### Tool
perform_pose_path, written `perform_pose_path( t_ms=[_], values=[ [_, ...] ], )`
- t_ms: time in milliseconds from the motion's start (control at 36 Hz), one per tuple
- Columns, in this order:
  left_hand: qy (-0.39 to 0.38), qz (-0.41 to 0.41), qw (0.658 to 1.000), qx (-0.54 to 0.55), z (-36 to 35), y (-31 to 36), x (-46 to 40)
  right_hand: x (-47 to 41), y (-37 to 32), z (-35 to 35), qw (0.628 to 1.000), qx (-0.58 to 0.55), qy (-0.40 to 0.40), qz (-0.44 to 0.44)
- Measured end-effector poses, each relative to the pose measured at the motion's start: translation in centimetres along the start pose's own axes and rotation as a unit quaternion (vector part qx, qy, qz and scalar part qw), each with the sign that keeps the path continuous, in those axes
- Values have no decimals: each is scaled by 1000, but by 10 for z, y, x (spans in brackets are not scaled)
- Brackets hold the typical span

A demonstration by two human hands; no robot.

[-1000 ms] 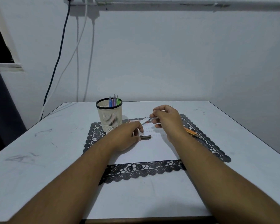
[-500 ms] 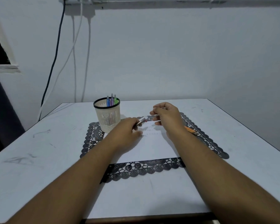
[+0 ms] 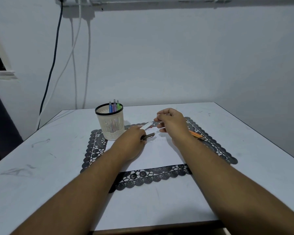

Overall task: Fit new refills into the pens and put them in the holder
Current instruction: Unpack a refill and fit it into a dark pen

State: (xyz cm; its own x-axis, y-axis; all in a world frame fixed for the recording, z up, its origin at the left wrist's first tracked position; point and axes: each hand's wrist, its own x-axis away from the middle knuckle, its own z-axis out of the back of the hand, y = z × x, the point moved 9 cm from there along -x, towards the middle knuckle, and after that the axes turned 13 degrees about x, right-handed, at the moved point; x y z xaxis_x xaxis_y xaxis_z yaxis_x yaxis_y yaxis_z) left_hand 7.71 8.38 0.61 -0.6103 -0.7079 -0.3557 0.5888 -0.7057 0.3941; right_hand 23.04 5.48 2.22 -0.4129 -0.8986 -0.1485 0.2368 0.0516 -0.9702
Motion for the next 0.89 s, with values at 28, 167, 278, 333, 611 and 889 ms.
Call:
perform_pose_path(
  t_ms=[28,167,278,333,611,889],
  values=[
    [-5,0,1000,-7,-1,0,0,0,0,0,1000,1,0,0],
    [-22,14,999,-32,-6,-3,1,1,3,-2,1000,2,-6,-4],
    [-17,3,998,-53,-7,-2,4,1,4,-4,1000,-3,-8,-11],
    [-27,10,997,-69,-10,-3,5,2,4,-5,1000,-7,-12,-11],
    [-75,56,985,-142,-14,-1,8,3,4,-8,1000,-6,-19,-9],
    [-63,46,986,-150,-14,1,10,4,4,-10,1000,-4,-24,-8]
  ],
)
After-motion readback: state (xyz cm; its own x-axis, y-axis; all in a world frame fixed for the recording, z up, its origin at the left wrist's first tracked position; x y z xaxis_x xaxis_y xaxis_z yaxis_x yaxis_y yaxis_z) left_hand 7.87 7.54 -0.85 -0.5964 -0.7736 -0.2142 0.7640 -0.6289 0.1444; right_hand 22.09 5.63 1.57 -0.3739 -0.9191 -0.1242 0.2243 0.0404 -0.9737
